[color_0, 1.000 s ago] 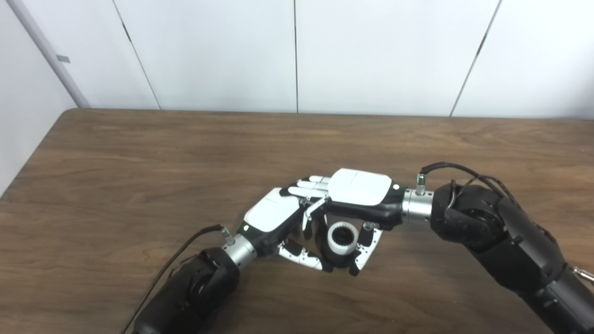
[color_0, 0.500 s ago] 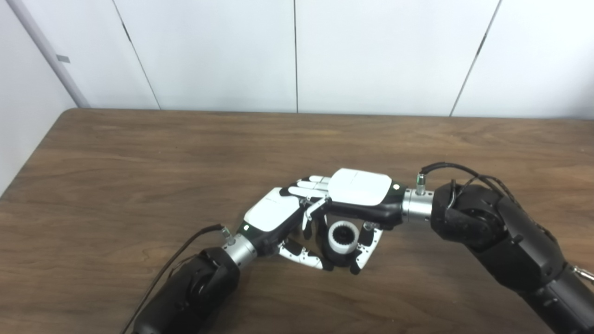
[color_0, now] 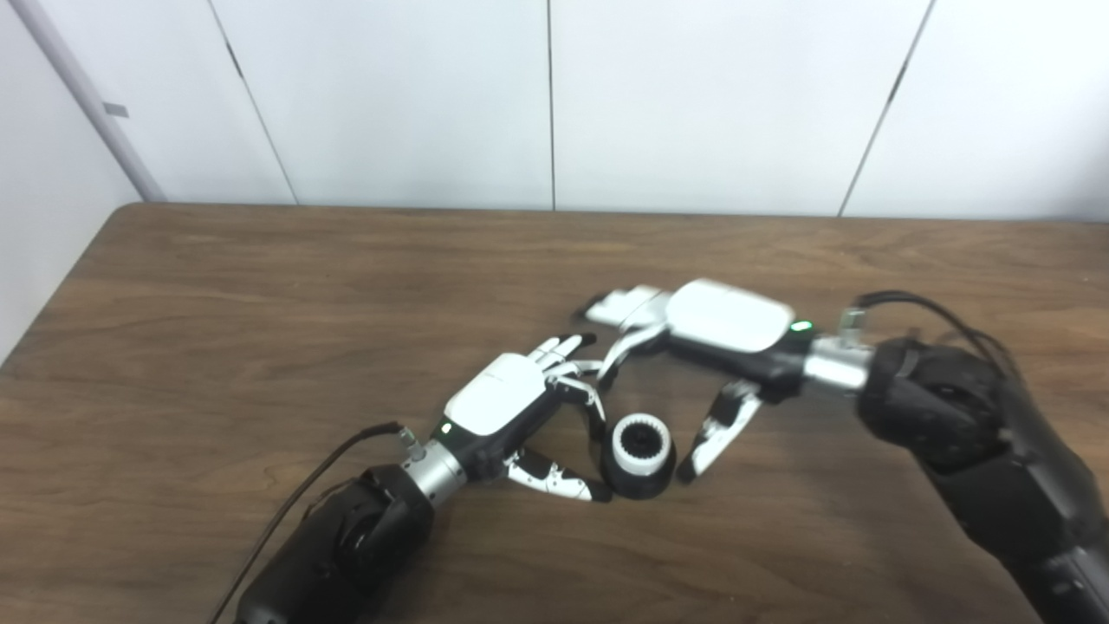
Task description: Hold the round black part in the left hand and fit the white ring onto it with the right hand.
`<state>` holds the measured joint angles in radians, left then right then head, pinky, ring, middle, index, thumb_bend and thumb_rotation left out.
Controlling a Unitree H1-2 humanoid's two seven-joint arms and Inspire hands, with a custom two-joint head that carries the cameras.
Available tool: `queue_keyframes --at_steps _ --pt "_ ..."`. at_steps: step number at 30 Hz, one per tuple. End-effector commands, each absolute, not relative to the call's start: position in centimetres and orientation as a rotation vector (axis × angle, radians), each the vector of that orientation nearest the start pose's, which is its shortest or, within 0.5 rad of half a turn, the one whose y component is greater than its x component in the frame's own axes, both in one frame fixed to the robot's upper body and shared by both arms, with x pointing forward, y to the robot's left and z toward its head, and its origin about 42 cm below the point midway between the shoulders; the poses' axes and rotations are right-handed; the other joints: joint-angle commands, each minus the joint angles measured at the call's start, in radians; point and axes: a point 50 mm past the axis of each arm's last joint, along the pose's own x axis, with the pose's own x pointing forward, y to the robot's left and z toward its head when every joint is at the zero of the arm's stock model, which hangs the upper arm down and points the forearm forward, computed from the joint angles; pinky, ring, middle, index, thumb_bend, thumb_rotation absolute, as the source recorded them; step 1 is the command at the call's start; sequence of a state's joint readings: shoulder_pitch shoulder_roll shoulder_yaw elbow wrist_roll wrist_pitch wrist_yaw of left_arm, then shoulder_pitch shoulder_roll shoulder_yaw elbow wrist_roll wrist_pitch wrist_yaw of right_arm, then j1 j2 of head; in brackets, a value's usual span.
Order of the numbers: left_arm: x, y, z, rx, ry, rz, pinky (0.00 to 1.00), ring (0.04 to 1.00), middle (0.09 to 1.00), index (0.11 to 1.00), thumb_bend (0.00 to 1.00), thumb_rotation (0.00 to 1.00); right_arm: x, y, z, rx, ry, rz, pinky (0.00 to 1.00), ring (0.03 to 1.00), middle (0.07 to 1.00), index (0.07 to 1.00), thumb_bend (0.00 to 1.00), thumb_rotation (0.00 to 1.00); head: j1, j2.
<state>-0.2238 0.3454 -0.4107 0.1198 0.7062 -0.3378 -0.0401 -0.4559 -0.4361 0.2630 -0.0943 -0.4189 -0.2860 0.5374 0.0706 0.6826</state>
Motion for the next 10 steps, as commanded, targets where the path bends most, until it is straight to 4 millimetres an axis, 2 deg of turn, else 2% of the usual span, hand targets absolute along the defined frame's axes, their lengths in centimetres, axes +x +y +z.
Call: queue_keyframes --at_steps 1,3,4,6,8,10 --pt "32.5 22.5 10.6 1.139 -0.355 -0.621 1.0 1.0 0.868 0.483 0.52 0.07 37.8 -22.6 27.7 -1.01 -0.631 0.662 1.0 1.0 0.998 0.735 0.87 0.49 -0.017 -0.001" --pt "32.5 23.0 10.6 1.145 -0.355 -0.627 1.0 1.0 0.869 0.484 0.52 0.07 37.4 -24.5 27.9 -0.947 -0.61 0.535 1.0 1.0 1.0 0.751 0.84 0.52 -0.046 -0.003" --pt "32.5 23.2 10.7 1.147 -0.354 -0.629 1.0 1.0 0.87 0.484 0.52 0.07 37.1 -25.3 27.9 -0.923 -0.599 0.476 1.0 1.0 1.0 0.788 0.82 0.56 -0.053 -0.006" --pt "32.5 23.6 10.6 1.145 -0.352 -0.628 1.0 1.0 0.87 0.484 0.52 0.07 36.4 -27.0 27.1 -0.852 -0.559 0.342 1.0 1.0 1.0 0.861 0.77 0.62 -0.066 -0.013" --pt "32.5 24.1 10.3 1.127 -0.346 -0.62 1.0 1.0 0.868 0.485 0.52 0.07 35.9 -28.0 25.8 -0.789 -0.519 0.25 1.0 1.0 1.0 0.912 0.74 0.65 -0.101 -0.022" --pt "32.4 24.6 10.1 1.113 -0.337 -0.616 1.0 1.0 0.866 0.485 0.52 0.07 35.0 -28.8 24.4 -0.714 -0.466 0.176 1.0 1.0 1.0 0.973 0.66 0.7 -0.12 -0.029"
